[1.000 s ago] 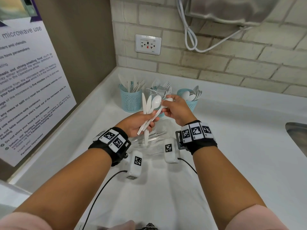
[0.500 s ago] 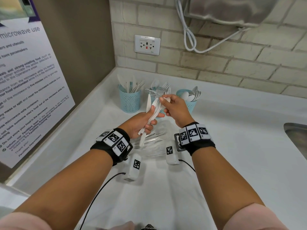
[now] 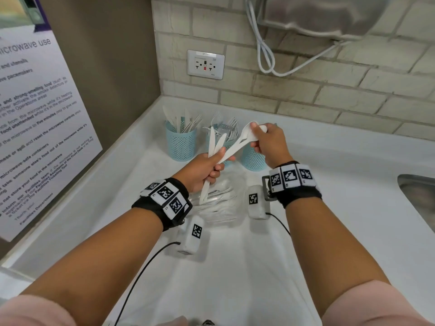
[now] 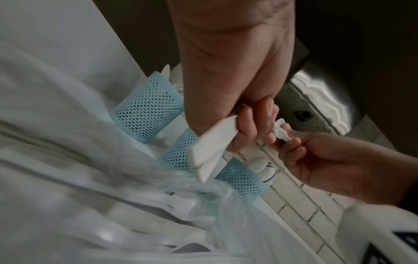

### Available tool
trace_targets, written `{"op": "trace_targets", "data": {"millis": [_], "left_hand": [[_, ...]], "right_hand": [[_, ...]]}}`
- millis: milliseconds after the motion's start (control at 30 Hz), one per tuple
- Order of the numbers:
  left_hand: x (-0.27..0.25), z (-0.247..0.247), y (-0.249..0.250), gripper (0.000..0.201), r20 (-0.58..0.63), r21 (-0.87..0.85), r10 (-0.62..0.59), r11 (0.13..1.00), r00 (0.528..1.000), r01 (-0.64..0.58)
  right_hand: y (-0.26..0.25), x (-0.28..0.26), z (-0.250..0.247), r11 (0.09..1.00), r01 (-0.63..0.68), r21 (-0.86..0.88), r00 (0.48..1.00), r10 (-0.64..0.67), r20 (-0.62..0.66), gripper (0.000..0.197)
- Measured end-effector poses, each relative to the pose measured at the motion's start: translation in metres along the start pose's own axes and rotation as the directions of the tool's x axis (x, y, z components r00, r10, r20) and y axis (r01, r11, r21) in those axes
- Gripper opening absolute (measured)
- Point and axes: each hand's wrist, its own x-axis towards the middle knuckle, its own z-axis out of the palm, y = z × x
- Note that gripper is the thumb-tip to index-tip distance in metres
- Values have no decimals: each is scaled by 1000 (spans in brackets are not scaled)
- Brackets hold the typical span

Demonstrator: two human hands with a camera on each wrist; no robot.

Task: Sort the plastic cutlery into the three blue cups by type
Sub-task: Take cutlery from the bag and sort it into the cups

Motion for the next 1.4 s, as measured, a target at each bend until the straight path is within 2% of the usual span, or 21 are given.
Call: {"op": "trace_targets", "data": {"millis": [167,233,267,333,433,500,567,633,767,833,900,967,1033,1100,1167,1233,1267,1333,1400], "left_hand": [[6,10,6,36,32,-4,8,1000,999,-8],[8,11,6,37,19,31,1,1000,1000,-2],[8,10,5,37,3,48,-5,999,1000,4],[10,6,3,37,-31,52,-14,999,999,15],[12,1,2,36,-62,0,-27,1000,998,27],[14,0,3,32,-78,-63,-52,997,996,48],[16,0,3,25,-71,-160,-80,985,994,68],[17,-2,3,19,-53,-237,-83,969,995,68],[14,-7,3,22,-26,-263,-34,964,999,26],[12,-9,3,28,-10,-262,-21,965,1000,18],[9,-11,4,32,5,-270,-22,963,1000,22],[7,-13,5,34,20,-287,-27,957,999,32],[5,-15,5,34,28,-296,-22,955,999,29],[4,-16,5,32,26,-293,-9,956,1000,17],[3,-16,5,30,19,-288,-6,957,1000,12],[3,-15,4,29,5,-282,-14,959,1000,14],[3,-14,4,28,0,-281,-18,959,1000,17],[2,-12,3,27,-4,-285,-26,958,1000,24],[1,-10,3,29,-10,-293,-34,956,999,29]], "right_hand": [[-11,5,-6,988,47,147,989,-67,133,13],[-13,8,-10,986,77,147,991,-92,98,12],[-16,11,-14,984,102,147,994,-107,33,11],[-24,23,-25,981,151,120,975,-129,-179,12],[-35,39,-43,970,244,12,864,-212,-456,15],[-33,47,-47,950,290,-115,804,-307,-509,21],[-25,50,-44,923,294,-247,806,-378,-455,32],[-14,50,-37,887,283,-365,851,-408,-332,40],[6,46,-21,822,198,-535,956,-283,-82,45],[13,46,-15,706,148,-692,980,-199,6,46],[16,45,-9,533,125,-837,989,-139,59,45],[15,43,-6,451,112,-885,993,-80,85,45],[13,43,-3,415,105,-904,995,-43,95,45],[7,44,-1,428,109,-897,993,-96,75,42],[-3,41,2,519,175,-837,959,-284,25,39],[-15,32,9,641,361,-678,886,-462,35,34],[-21,25,14,687,453,-568,860,-503,78,32],[-28,10,22,742,511,-434,858,-475,197,30],[-29,1,29,791,439,-426,892,-326,314,33]]}}
